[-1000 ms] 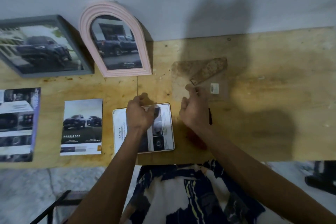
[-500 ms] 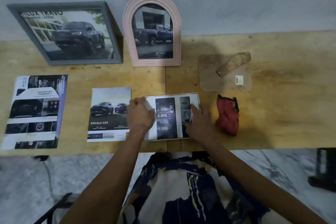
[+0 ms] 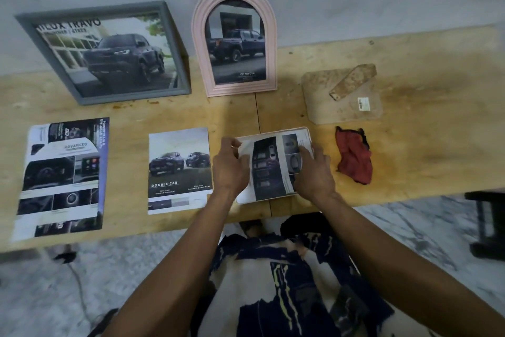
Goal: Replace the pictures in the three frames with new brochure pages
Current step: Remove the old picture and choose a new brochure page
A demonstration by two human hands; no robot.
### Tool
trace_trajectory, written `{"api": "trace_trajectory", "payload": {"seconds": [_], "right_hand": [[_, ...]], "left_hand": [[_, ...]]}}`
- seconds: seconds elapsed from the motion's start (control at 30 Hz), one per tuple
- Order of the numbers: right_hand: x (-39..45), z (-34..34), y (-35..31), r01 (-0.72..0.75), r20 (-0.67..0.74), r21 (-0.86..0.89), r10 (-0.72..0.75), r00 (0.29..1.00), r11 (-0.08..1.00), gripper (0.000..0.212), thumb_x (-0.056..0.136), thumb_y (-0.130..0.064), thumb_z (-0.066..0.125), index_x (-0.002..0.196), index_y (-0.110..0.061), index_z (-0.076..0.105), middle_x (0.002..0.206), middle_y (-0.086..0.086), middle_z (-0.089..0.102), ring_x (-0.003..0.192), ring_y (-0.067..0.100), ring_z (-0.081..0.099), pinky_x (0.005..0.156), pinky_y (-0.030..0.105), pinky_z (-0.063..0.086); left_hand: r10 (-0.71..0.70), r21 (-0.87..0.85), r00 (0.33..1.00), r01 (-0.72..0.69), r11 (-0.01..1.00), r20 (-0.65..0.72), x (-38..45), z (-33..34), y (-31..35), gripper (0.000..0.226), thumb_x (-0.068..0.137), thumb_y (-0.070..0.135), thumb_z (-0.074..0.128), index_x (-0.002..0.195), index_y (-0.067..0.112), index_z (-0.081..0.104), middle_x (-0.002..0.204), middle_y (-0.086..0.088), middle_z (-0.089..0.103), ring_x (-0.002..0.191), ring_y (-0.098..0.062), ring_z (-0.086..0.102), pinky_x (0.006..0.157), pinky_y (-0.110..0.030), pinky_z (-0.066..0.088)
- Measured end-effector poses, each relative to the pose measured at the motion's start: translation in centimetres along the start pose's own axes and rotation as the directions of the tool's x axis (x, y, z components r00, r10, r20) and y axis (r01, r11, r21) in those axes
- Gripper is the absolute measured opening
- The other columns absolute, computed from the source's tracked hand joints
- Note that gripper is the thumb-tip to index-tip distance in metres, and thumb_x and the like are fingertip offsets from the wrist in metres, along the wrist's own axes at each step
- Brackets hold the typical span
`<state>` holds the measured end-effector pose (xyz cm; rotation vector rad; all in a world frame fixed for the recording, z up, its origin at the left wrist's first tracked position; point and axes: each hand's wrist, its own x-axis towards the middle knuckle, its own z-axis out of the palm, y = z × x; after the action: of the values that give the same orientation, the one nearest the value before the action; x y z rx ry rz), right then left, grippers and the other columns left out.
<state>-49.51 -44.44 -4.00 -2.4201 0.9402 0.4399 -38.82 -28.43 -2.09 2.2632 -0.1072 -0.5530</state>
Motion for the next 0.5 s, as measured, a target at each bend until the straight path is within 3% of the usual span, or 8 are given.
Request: {"api": "trace_trajectory", "payload": {"seconds": [0.1,0.2,0.33,0.5], "right_hand": [[0.0,0.1,-0.7,0.000,-0.051,0.005,0.000,0.999,1.000,0.084,0.075,-0.013,0.072,0.147,-0.022,0.029,0.154,0.007,0.019,0.130,0.033,0.029,0.094,0.041,0.044],[-0.8,0.1,-1.8,0.033,-0.140,-0.001,-0.033,0.990,0.999,0.080,0.078,-0.011,0.067,0.148,-0.016,0.029,0.153,0.014,0.022,0.129,0.037,0.031,0.099,0.043,0.039],[-1.4,-1.4,-3.5,0.208,-0.322,-0.055,-0.215,0.922,0.977,0.074,0.083,-0.017,0.064,0.148,-0.015,0.031,0.153,0.015,0.026,0.130,0.037,0.033,0.100,0.046,0.040],[-2.5,-5.3,-6.8,0.394,-0.379,-0.069,-0.390,0.839,0.916,0.054,0.094,-0.023,0.055,0.146,-0.018,0.040,0.146,0.009,0.040,0.135,0.029,0.030,0.104,0.046,0.038]], "left_hand": [[0.120,-0.086,0.993,-0.121,0.989,-0.024,-0.1,-0.6,0.0,0.020,0.093,0.014,0.064,0.113,0.014,0.061,0.082,0.009,0.064,0.073,-0.011,0.062,0.068,-0.030,0.052],[0.192,-0.126,0.978,-0.202,0.971,-0.082,-0.6,-1.1,-0.1,0.009,0.092,0.015,0.065,0.101,0.013,0.064,0.085,0.003,0.067,0.076,-0.017,0.063,0.067,-0.030,0.051],[0.231,-0.137,0.964,-0.248,0.959,-0.132,-1.3,-2.4,1.2,0.007,0.093,0.017,0.064,0.099,0.016,0.066,0.084,0.003,0.068,0.076,-0.015,0.065,0.067,-0.024,0.048],[0.314,-0.173,0.920,-0.358,0.918,-0.235,-2.3,-4.6,2.4,0.014,0.100,0.024,0.057,0.105,0.017,0.068,0.088,0.002,0.071,0.078,-0.013,0.067,0.068,-0.028,0.053]]}}
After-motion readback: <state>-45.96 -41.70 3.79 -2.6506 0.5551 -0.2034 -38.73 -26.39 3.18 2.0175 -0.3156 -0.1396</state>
